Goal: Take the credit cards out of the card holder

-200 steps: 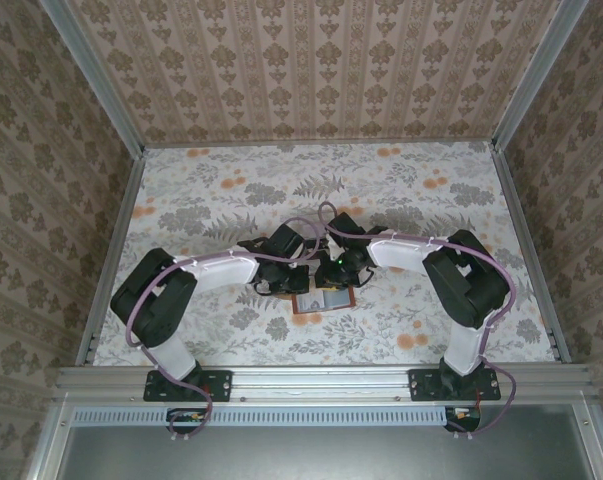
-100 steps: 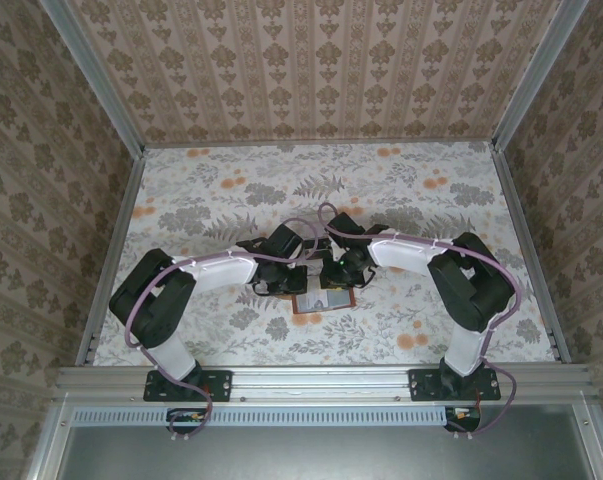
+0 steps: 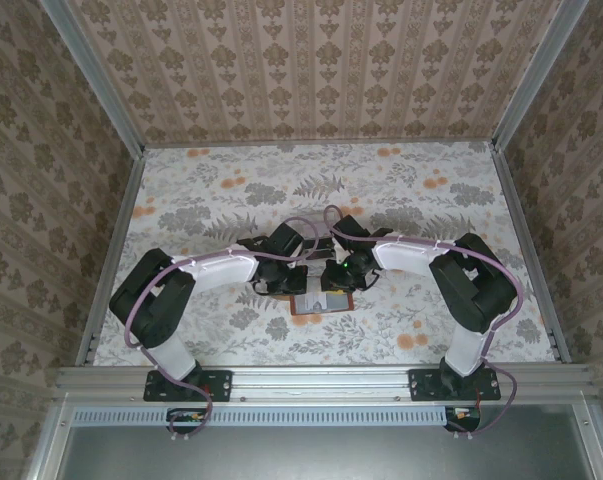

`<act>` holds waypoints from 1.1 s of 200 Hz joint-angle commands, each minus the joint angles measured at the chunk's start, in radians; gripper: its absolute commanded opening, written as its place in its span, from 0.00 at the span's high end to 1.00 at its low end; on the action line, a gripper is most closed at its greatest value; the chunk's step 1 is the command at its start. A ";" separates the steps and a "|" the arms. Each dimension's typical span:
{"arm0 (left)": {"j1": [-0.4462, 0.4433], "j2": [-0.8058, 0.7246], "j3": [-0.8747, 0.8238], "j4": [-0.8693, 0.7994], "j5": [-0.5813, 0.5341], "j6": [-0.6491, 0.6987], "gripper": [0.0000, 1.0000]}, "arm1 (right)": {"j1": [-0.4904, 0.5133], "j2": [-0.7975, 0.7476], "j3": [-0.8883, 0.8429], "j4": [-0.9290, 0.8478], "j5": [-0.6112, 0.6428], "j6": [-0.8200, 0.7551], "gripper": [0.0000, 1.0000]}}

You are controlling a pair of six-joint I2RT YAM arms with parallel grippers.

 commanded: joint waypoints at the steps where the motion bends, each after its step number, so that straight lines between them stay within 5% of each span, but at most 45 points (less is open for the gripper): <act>1: -0.008 0.018 0.024 -0.030 0.010 0.016 0.95 | -0.008 -0.009 -0.024 0.039 -0.053 0.029 0.77; 117: -0.012 0.090 0.015 -0.051 0.018 0.026 0.98 | -0.024 -0.062 -0.077 0.140 -0.141 0.088 0.84; 220: -0.013 0.073 0.015 -0.084 -0.002 0.033 0.98 | -0.072 -0.117 -0.028 -0.129 0.047 -0.072 0.88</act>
